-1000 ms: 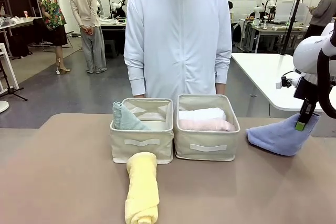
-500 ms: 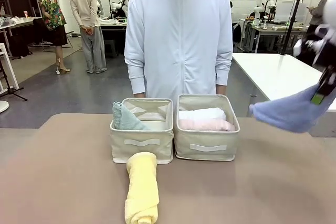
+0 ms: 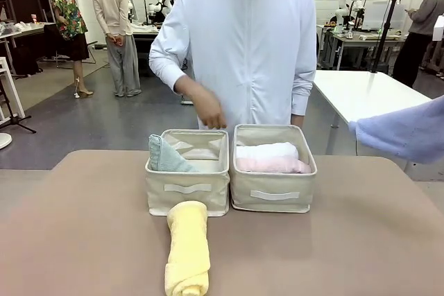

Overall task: Sort the towels based on their folding style.
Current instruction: Pick up another triangle-folded towel from the table and place it in the left Fabric basket.

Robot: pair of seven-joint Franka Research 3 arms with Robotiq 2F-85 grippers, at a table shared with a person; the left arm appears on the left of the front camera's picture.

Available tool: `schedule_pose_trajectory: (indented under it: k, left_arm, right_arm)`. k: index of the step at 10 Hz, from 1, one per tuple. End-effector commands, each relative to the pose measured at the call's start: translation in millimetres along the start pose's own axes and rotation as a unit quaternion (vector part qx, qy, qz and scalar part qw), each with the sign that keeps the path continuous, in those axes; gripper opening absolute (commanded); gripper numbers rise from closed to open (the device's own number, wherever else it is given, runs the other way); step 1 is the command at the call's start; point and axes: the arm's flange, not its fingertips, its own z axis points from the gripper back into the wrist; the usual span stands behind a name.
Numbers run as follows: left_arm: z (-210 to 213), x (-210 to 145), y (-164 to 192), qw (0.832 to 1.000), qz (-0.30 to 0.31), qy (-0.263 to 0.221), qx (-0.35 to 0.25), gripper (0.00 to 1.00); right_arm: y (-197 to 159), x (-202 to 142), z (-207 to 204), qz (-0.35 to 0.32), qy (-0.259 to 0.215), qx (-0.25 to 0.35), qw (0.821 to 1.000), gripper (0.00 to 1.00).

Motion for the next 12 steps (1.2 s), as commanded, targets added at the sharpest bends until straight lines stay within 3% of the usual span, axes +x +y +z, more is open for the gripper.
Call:
schedule_pose_trajectory:
  k: [1,2,5,12]
  left_arm:
    - [0,0,-4,1.0,0.003,0.01,-0.001,1.0]
    - [0,0,-4,1.0,0.003,0.01,-0.001,1.0]
    - [0,0,-4,1.0,0.003,0.01,-0.001,1.0]
    - [0,0,-4,1.0,0.003,0.01,-0.001,1.0]
  right_arm:
    - [-4,8,1,0.009,-0.008,0.0,1.0,0.0]
    - [0,0,0,0.0,0.0,0.0,1.0,0.18]
    - [31,86,2,0.084,0.043,-0.047,0.994,0.18]
    - [92,221,-39,0.212,0.099,-0.026,0.972,0.18]
